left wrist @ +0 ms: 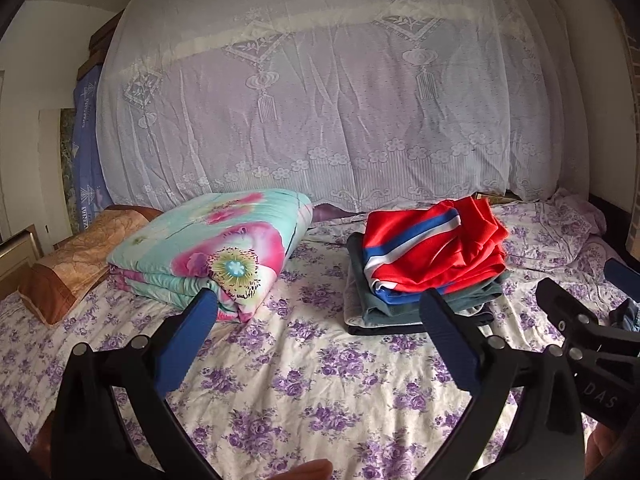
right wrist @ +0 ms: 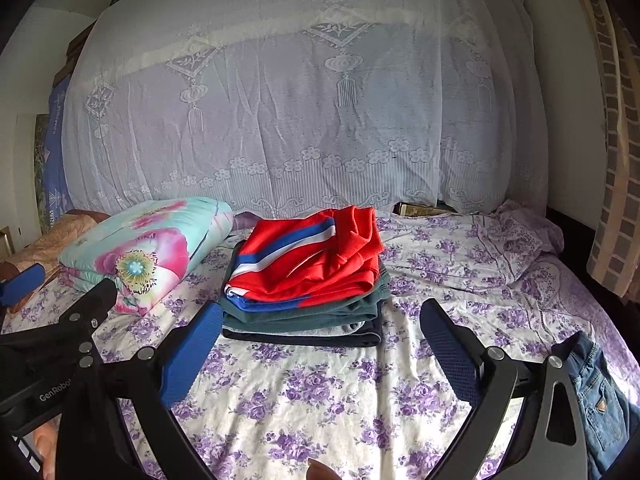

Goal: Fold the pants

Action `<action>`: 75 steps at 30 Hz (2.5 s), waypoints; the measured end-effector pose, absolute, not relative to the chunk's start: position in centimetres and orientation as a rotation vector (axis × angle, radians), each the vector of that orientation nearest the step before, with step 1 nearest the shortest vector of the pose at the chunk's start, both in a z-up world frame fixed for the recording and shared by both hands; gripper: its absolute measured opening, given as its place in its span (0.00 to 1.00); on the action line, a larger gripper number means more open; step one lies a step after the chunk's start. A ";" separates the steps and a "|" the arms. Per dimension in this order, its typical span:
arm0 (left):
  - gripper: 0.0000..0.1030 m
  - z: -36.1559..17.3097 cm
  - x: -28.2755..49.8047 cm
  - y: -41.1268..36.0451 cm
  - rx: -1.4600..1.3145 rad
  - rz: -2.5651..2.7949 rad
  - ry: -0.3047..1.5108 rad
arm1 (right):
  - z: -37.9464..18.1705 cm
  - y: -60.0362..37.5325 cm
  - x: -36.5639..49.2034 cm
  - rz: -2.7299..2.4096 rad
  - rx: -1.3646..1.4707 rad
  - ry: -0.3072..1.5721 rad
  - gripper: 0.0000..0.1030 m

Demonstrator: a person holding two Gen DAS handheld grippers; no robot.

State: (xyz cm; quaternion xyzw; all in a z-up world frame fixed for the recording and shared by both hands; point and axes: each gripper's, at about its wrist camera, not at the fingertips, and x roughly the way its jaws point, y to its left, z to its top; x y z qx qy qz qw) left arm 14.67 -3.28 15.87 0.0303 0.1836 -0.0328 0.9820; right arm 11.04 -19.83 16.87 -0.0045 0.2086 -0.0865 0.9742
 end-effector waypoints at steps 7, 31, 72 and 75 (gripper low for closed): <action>0.95 15.9 14.6 -3.3 0.064 -0.064 0.368 | 16.8 -20.1 11.1 -0.168 0.008 0.427 0.97; 0.95 16.0 14.5 -3.2 0.068 -0.057 0.363 | 16.7 -20.0 11.2 -0.168 0.009 0.430 0.97; 0.95 16.0 14.3 -3.1 0.072 -0.053 0.358 | 16.1 -20.2 11.2 -0.186 0.013 0.439 0.97; 0.95 16.1 14.2 -3.1 0.073 -0.053 0.357 | 16.2 -20.2 11.2 -0.187 0.014 0.440 0.97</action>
